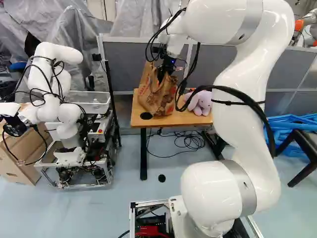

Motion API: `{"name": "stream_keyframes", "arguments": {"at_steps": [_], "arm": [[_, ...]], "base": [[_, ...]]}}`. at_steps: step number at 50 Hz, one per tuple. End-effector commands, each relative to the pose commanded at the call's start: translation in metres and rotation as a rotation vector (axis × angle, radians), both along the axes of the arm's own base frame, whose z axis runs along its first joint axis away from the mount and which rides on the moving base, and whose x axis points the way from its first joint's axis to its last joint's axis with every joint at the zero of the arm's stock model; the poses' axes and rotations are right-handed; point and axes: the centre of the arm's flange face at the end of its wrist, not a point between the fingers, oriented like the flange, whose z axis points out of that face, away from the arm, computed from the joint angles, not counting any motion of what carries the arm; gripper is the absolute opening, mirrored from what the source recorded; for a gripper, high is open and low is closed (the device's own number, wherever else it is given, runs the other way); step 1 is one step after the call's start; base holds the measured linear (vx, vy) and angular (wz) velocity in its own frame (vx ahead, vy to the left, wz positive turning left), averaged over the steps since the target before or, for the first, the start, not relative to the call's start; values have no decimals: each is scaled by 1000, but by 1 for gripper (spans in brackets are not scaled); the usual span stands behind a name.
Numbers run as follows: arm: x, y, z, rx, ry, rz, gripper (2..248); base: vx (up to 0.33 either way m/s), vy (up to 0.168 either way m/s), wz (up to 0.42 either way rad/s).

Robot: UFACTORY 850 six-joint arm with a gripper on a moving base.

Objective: Pick up the bag on the ground and place it on the table

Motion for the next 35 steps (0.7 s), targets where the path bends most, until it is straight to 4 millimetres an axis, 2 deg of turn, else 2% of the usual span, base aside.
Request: {"name": "stream_keyframes", "arguments": {"at_steps": [14,15,19,20,24,25,29,30,35], "arm": [[1,0,0,0,0,0,23],[1,0,0,0,0,0,45],[1,0,0,0,0,0,45],[1,0,0,0,0,0,78],[1,0,0,0,0,0,78],[1,0,0,0,0,0,113],[1,0,0,0,0,0,113],[1,0,0,0,0,0,149],[0,0,1,0,-2,0,149]], "base": [[0,0,0],[0,0,0],[0,0,0],[0,0,0],[0,0,0],[0,0,0],[0,0,0],[0,0,0],[0,0,0]]}}
